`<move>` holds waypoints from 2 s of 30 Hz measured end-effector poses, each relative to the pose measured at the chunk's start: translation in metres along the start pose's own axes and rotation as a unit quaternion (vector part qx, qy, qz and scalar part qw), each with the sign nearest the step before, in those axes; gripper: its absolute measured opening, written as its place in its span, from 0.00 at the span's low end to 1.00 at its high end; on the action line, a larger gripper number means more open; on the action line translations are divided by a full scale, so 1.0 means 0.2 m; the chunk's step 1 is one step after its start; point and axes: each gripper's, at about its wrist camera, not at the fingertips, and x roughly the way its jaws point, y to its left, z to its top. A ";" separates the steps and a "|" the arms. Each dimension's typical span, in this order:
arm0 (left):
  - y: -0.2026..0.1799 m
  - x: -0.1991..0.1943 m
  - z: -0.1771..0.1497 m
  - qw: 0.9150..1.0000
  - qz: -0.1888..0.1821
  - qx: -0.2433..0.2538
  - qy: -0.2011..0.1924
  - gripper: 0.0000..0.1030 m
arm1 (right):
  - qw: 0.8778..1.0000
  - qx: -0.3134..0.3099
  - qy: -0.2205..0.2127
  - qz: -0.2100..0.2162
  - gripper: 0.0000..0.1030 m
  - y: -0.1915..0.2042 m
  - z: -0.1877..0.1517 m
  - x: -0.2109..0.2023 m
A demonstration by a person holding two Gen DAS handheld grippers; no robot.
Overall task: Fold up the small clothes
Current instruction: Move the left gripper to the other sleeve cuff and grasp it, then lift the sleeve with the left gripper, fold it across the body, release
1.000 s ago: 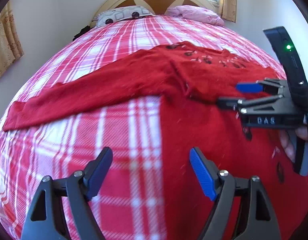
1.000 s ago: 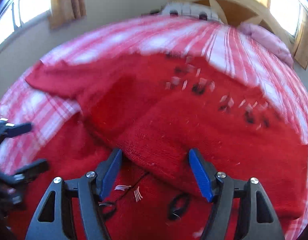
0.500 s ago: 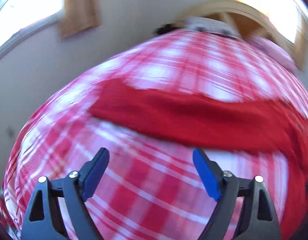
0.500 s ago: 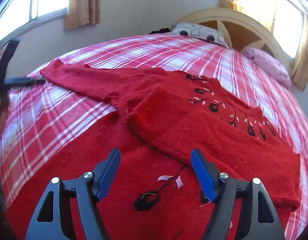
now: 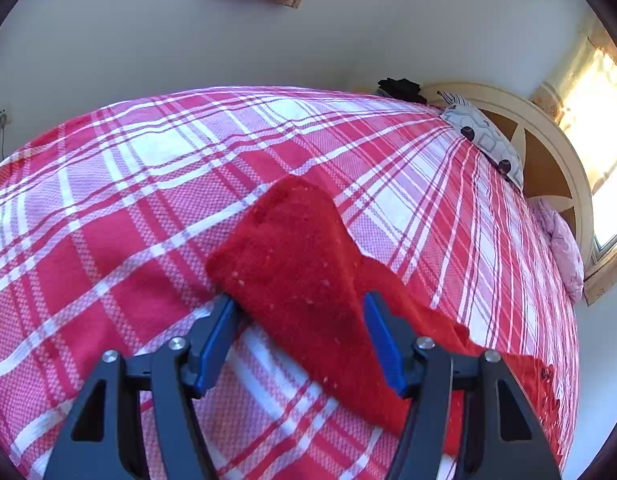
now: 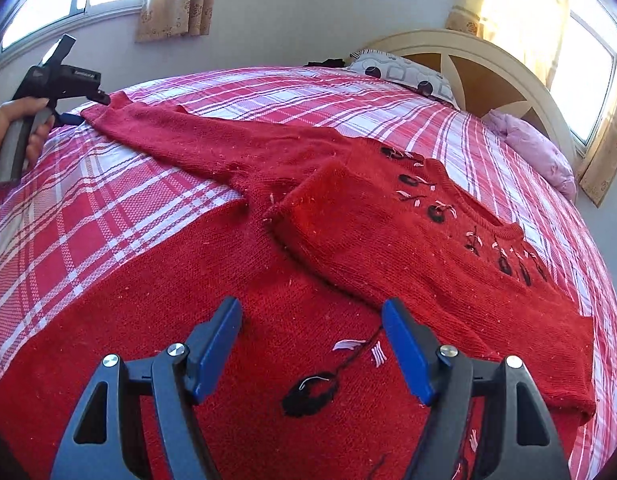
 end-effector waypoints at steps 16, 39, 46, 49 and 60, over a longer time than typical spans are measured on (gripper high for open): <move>-0.16 -0.19 0.01 0.998 -0.045 0.032 -0.042 0.09 | 0.999 0.027 0.009 0.019 0.74 -0.05 0.00 0.02; -1.26 -0.70 -0.49 0.946 -0.248 0.208 -0.007 0.09 | 0.992 0.098 0.002 -0.081 0.74 -0.54 -0.18 -0.34; -1.54 -0.68 -0.74 0.932 -0.266 0.245 0.021 0.09 | 0.988 0.121 0.002 -0.096 0.74 -0.67 -0.29 -0.41; -1.64 -0.67 -0.84 0.925 -0.273 0.261 0.032 0.09 | 0.986 0.133 0.004 -0.100 0.74 -0.73 -0.33 -0.42; -1.84 -0.54 -1.20 0.910 -0.256 0.318 0.066 0.09 | 0.983 0.148 0.016 -0.112 0.74 -0.85 -0.45 -0.43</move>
